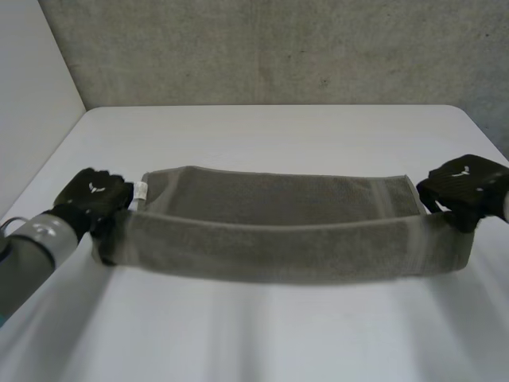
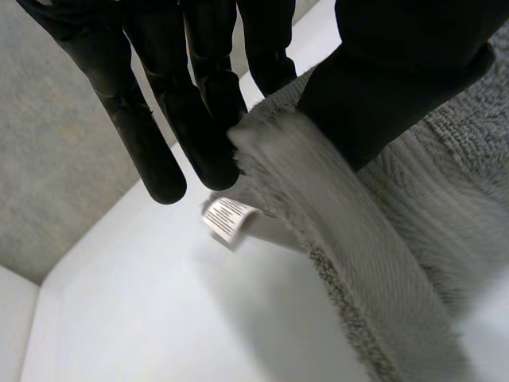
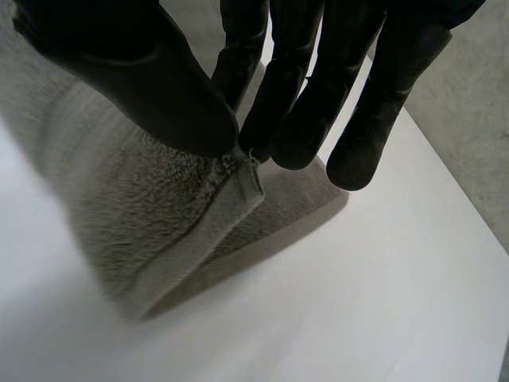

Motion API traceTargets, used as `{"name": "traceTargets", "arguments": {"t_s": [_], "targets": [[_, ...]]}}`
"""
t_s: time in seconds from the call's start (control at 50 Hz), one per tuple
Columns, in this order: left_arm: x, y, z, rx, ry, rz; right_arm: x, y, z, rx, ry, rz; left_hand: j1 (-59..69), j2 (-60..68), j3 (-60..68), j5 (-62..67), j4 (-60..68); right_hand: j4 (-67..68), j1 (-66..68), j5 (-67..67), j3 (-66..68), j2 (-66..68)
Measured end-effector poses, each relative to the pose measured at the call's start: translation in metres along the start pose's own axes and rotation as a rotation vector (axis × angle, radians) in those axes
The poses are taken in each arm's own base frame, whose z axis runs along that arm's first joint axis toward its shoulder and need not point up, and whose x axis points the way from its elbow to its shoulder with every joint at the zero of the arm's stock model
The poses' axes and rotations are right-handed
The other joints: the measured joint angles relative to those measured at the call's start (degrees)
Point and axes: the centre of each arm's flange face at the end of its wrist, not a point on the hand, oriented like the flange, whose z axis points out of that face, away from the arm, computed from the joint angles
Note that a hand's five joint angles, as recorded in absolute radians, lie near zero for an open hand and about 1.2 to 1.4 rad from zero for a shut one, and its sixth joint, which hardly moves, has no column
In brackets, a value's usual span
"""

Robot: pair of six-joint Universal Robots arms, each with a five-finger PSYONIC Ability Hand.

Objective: Fold the towel.

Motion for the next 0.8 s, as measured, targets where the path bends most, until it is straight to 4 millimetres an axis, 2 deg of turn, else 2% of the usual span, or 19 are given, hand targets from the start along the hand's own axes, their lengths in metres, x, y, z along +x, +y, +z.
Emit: {"name": "traceTargets", "arguments": {"t_s": [0.1,0.16,0.26,0.32,0.36,0.42,0.44,0.5,0.54,0.6,0.64,0.7,0.8], "targets": [[-0.009,-0.003,0.034,0.071,-0.049,0.035,0.005,-0.002,0.032,0.033,0.096,0.001,0.00,0.00,0.00,0.00,0.00,0.00,0.00,0.00,0.00,0.00],[-0.015,-0.006,0.048,0.097,-0.084,0.049,0.009,-0.004,0.044,0.073,0.147,0.019,0.00,0.00,0.00,0.23,0.00,0.00,0.00,0.00,0.00,0.00],[-0.020,-0.010,0.062,0.124,-0.116,0.060,0.015,-0.012,0.054,0.147,0.200,0.044,0.00,0.00,0.00,0.28,0.00,0.00,0.00,0.00,0.00,0.00],[-0.024,-0.020,0.072,0.171,-0.140,0.075,0.021,-0.024,0.060,0.235,0.255,0.053,0.00,0.00,0.00,0.29,0.01,0.00,0.00,0.00,0.00,0.00],[-0.030,-0.034,0.078,0.232,-0.169,0.091,0.032,-0.039,0.062,0.327,0.326,0.055,0.00,0.00,0.00,0.30,0.01,0.00,0.00,0.00,0.00,0.00],[-0.045,-0.073,0.086,0.397,-0.252,0.117,0.059,-0.069,0.056,0.507,0.491,0.056,0.00,0.01,0.00,0.31,0.01,0.00,0.00,0.00,0.00,0.00],[-0.052,-0.093,0.086,0.481,-0.292,0.121,0.072,-0.085,0.048,0.591,0.568,0.055,0.00,0.01,0.01,0.31,0.02,0.02,0.01,0.00,0.00,0.00],[-0.074,-0.151,0.075,0.734,-0.402,0.103,0.101,-0.122,0.017,0.796,0.745,0.055,0.00,0.01,0.01,0.31,0.02,0.13,0.04,0.00,0.02,0.00],[-0.085,-0.177,0.063,0.859,-0.444,0.075,0.110,-0.138,-0.001,0.876,0.806,0.053,0.00,0.01,0.01,0.31,0.02,0.30,0.06,0.00,0.05,0.00],[-0.092,-0.199,0.047,0.968,-0.465,0.023,0.112,-0.147,-0.016,0.911,0.818,0.050,0.00,0.01,0.01,0.58,0.02,0.30,0.13,0.11,0.06,0.00],[-0.092,-0.199,0.043,0.975,-0.455,-0.011,0.108,-0.146,-0.017,0.889,0.784,0.049,0.00,0.01,0.01,0.65,0.02,0.30,0.15,0.13,0.06,0.00],[-0.084,-0.182,0.045,0.894,-0.411,-0.066,0.093,-0.135,-0.011,0.798,0.683,0.053,0.00,0.01,0.01,0.72,0.02,0.30,0.15,0.14,0.06,0.00],[-0.060,-0.125,0.052,0.656,-0.320,-0.132,0.059,-0.098,0.007,0.572,0.488,0.047,0.00,0.02,0.02,0.72,0.02,0.30,0.15,0.14,0.06,0.00]]}}
